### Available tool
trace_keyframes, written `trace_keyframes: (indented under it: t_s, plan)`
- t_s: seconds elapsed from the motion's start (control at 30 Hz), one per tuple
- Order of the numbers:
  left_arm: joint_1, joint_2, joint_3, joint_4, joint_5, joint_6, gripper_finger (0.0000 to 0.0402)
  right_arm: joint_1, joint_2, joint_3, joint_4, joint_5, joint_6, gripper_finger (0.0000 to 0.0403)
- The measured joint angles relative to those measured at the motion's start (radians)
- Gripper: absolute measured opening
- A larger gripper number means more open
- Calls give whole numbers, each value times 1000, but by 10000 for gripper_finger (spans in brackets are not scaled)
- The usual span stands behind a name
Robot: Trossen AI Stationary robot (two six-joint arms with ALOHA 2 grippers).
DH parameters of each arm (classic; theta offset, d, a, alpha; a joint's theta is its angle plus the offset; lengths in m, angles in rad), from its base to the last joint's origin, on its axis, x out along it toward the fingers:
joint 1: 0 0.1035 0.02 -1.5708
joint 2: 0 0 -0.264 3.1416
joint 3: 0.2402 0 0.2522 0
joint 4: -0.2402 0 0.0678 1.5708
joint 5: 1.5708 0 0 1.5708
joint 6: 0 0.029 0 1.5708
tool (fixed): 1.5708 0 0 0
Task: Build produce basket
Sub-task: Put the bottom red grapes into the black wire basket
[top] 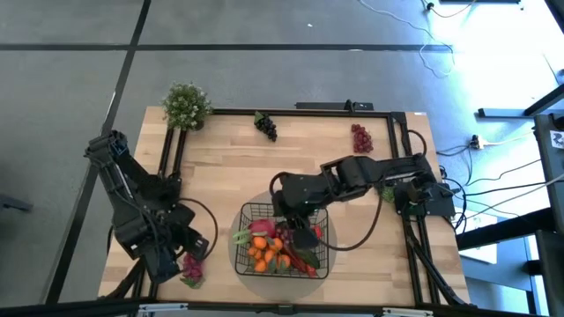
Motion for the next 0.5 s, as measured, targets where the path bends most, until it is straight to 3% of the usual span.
trace_keyframes:
  t_s: [0.5]
  plan:
    - [1, 0, -101, 112, 166, -167, 78, 2, -34, 0, -48, -11, -54, 110]
